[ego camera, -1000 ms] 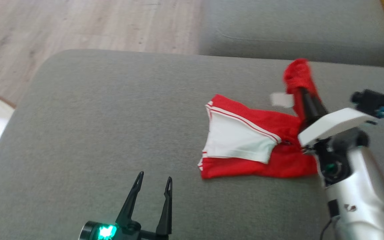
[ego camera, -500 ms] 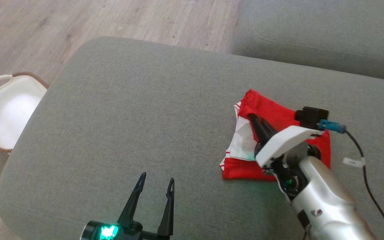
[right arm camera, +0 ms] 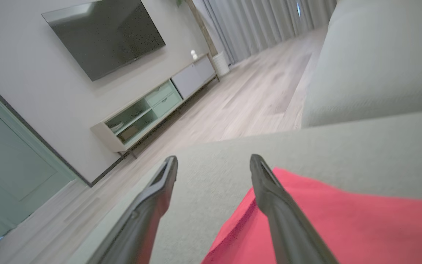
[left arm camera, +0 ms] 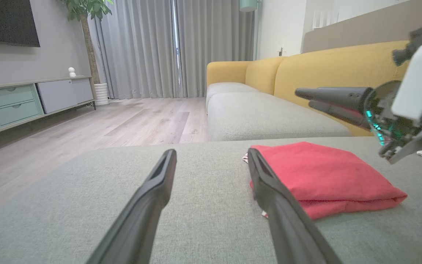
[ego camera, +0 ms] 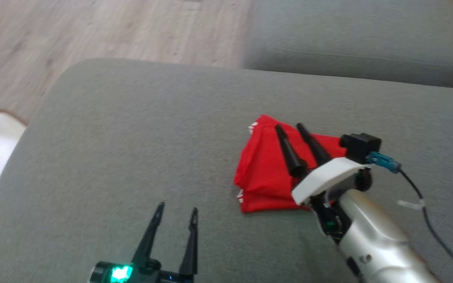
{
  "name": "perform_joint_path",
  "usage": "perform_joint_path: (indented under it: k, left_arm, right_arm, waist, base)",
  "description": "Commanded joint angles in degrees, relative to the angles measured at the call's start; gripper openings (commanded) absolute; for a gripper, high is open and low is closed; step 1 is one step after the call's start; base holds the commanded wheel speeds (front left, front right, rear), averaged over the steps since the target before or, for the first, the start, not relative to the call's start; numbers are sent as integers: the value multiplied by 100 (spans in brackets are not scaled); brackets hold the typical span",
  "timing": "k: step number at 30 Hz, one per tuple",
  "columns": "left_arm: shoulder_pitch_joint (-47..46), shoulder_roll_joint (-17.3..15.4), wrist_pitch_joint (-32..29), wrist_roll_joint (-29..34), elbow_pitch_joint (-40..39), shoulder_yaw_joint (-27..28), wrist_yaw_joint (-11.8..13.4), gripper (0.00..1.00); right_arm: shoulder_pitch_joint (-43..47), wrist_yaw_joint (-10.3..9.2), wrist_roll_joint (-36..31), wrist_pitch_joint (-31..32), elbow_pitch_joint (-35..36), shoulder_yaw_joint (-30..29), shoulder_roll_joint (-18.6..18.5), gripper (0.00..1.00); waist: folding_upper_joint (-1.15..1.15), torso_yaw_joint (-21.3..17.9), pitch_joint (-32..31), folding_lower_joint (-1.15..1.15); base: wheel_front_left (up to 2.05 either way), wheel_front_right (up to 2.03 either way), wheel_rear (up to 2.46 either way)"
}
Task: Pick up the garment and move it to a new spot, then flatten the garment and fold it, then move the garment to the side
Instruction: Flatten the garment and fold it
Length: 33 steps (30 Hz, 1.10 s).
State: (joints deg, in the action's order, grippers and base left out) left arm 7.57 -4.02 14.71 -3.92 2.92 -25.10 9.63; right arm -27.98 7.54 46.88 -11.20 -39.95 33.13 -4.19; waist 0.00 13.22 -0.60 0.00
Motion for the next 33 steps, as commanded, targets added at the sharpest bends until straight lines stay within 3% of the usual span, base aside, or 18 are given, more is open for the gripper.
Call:
perform_joint_path:
  k: [1,6,13,22,33]
  left_arm:
    - [-69,94,29,-52,-204,277,66,100]
    - [-18,99,29,-174,-271,471,135,100]
    - [38,104,29,-214,-360,657,231,100]
    - [383,108,29,-278,-230,815,276,100]
    - [545,111,29,-303,-70,976,298,100]
  right_arm:
    - [-82,-5,-277,-185,274,24,-138,100]
    - [485,-5,-956,-368,968,-323,-576,100]
    - [1970,-5,-1944,-378,2485,-1536,-836,100]
    - [3521,-5,-2775,-379,2943,-2381,-494,100]
    - [3762,-5,-3002,-379,3062,-2434,-335,100]
  waist:
    - [0,-292,-129,0]
    - [0,-672,-253,0]
    - [0,-980,-407,0]
    - [0,-1080,-599,0]
    - [0,-1103,-660,0]
  base:
    - [0,0,0]
    - [0,0,0]
    - [0,0,0]
    - [0,0,0]
    - [0,0,0]
